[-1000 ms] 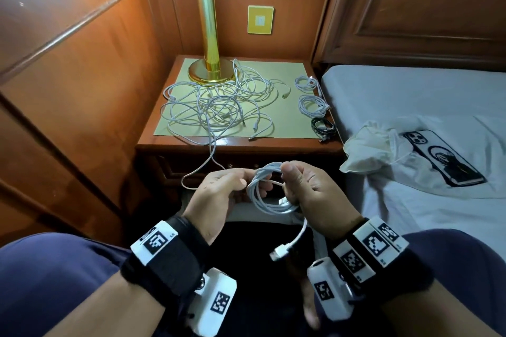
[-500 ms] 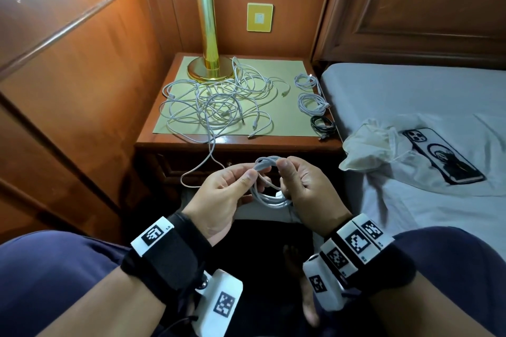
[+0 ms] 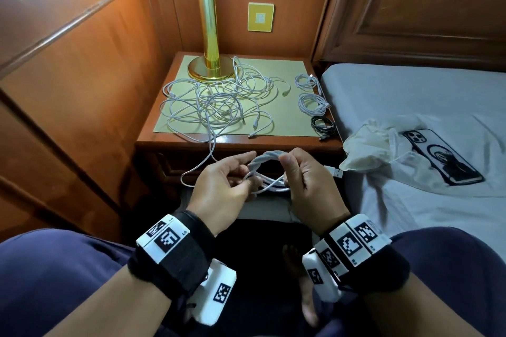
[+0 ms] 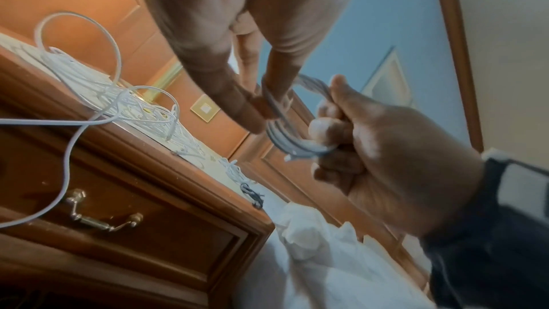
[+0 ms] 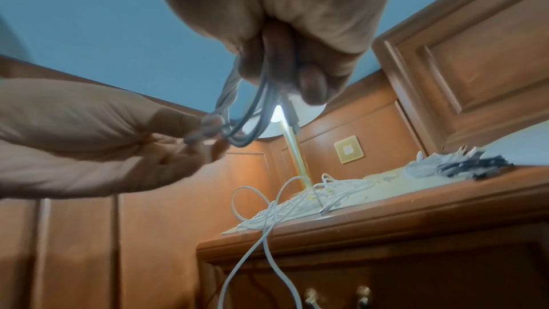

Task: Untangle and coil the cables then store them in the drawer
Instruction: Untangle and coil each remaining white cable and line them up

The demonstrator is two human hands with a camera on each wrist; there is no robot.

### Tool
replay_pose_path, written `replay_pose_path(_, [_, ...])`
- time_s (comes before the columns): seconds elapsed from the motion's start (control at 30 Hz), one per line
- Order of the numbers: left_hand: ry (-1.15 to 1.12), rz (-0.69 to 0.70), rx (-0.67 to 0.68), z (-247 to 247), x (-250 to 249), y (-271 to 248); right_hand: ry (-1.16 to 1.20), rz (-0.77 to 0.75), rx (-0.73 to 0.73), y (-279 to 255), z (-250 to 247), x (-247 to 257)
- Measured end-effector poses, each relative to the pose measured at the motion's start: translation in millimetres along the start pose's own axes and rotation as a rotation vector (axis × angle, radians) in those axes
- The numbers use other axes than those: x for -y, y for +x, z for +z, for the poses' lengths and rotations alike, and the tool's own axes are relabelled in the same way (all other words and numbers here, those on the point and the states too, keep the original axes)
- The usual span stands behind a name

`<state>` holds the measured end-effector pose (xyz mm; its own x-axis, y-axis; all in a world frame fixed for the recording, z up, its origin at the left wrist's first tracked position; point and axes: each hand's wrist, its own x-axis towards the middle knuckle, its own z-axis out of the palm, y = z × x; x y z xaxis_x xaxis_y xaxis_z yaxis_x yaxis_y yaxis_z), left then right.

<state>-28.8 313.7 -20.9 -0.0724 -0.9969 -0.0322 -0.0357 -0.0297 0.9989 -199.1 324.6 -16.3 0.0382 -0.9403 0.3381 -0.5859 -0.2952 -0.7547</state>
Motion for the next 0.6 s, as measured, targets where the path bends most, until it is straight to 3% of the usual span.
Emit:
replay_pose_path(0.07, [0.007, 0.018, -0.033, -4, -4, 2, -0.092, -0.016, -0.043, 2, -2, 0])
replay_pose_path(0.2, [0.143, 0.090, 0.049, -18, -11, 4, -0.210, -0.049, -0.168, 7, -13, -6])
replay_pose_path(0.3, [0.448, 0.284, 0.015, -29, -4, 5, -0.109, -0.022, -0.200, 8, -20, -9])
replay_pose_path(0.4, [0.587, 0.467, -0.061, -24, 5, 6, 0.159, 0.043, -0.181, 4, -14, -4])
replay_pose_path(0.47, [0.563, 0.443, -0.105, -16, 7, 4, 0.410, 0.112, -0.132, 2, -10, 1])
replay_pose_path(0.6, [0.229, 0.100, -0.093, -5, 8, -1, 0.820, 0.330, 0.044, 1, -8, 10])
